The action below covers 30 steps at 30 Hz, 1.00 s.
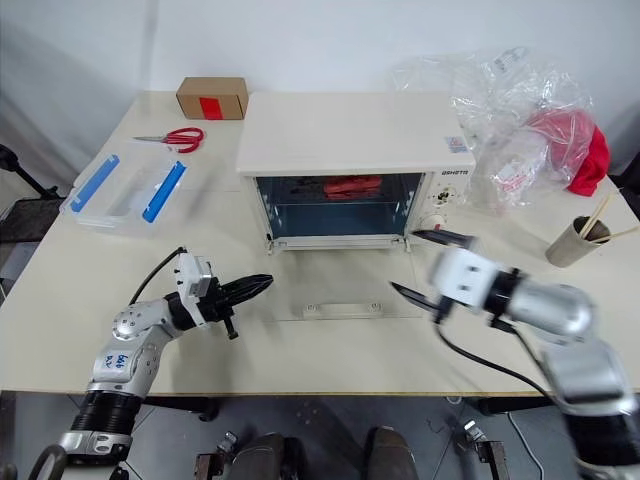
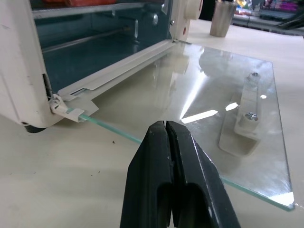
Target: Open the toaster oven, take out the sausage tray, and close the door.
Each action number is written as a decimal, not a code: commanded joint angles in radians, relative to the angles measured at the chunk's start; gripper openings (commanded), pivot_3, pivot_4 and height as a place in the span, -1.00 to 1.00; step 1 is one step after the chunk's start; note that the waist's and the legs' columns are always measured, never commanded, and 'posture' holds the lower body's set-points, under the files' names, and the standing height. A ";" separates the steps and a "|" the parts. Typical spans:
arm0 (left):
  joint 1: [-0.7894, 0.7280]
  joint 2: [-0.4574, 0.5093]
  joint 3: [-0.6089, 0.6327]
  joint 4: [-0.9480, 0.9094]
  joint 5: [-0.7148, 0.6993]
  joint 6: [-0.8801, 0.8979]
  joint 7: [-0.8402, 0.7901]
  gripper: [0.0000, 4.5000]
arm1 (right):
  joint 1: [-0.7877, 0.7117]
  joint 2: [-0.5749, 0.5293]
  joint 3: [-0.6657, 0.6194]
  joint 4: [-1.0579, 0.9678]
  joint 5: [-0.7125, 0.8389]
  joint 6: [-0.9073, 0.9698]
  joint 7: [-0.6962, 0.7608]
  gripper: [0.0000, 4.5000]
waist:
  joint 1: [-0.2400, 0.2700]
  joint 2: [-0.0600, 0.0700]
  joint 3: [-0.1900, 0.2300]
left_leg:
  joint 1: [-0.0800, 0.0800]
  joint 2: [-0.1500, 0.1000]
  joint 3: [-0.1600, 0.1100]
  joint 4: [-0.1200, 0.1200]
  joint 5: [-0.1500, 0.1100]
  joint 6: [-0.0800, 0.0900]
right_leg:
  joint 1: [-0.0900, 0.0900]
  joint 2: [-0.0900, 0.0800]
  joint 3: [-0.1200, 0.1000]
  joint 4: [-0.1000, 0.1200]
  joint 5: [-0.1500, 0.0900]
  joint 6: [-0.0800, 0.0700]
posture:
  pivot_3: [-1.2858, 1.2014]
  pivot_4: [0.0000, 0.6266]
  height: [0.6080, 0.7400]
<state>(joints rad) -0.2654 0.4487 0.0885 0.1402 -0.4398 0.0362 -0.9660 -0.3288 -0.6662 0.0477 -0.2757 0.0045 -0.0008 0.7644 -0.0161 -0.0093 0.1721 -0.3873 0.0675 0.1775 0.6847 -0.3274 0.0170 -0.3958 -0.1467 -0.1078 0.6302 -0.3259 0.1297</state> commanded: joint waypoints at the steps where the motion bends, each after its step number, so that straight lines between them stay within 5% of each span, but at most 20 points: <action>1: 0.053 0.027 0.056 -0.106 -0.067 0.052 0.003 -0.62 | -0.138 0.092 0.076 0.129 -0.215 -0.026 -0.217 1.00 | -0.007 0.000 0.000 | -0.001 -0.001 0.000 0.000 0.000 0.000 | -0.001 -0.001 0.000 0.000 0.000 0.000 | 0.03 -0.52 1.00; 9: 0.205 0.066 0.149 -0.235 -0.067 0.050 0.056 0.42 | -0.361 0.222 0.252 0.487 -0.452 -0.150 -0.419 1.00 | -0.016 0.000 0.000 | -0.002 -0.001 -0.001 -0.001 0.000 0.000 | -0.002 -0.001 -0.002 0.002 0.000 0.000 | 0.03 -0.52 1.00; 18: 0.302 0.063 0.155 -0.344 -0.074 0.075 0.107 0.42 | -0.483 0.282 0.330 0.701 -0.627 -0.201 -0.625 1.00 | -0.033 0.001 0.000 | -0.002 0.000 -0.001 -0.001 0.000 0.000 | -0.002 -0.001 -0.002 0.003 0.000 0.000 | 0.03 -0.52 1.00; 22: 0.306 0.053 0.141 -0.362 -0.072 0.081 0.127 0.45 | -0.494 0.294 0.340 0.727 -0.649 -0.189 -0.643 0.59 | -0.040 0.001 0.000 | -0.002 0.000 -0.001 -0.002 0.000 -0.001 | -0.002 -0.001 -0.002 0.003 0.000 0.000 | 0.03 -0.52 1.00; 30: 0.300 0.045 0.129 -0.366 -0.073 0.086 0.139 0.45 | -0.489 0.301 0.325 0.716 -0.642 -0.146 -0.607 -0.60 | -0.043 0.001 0.000 | -0.002 0.000 -0.001 -0.002 0.001 -0.001 | -0.002 -0.001 -0.002 0.004 0.000 0.000 | 0.03 -0.52 1.00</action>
<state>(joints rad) 0.0332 0.4919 0.2163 -0.1870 -0.5030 0.1296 -0.8305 -0.8138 -0.3704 0.3840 0.4666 -0.6472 -0.1667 0.1413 -0.0595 -0.0086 0.1724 -0.3890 0.0675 0.1762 0.6826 -0.3269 0.0163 -0.3981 -0.1476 -0.1096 0.6339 -0.3260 0.1297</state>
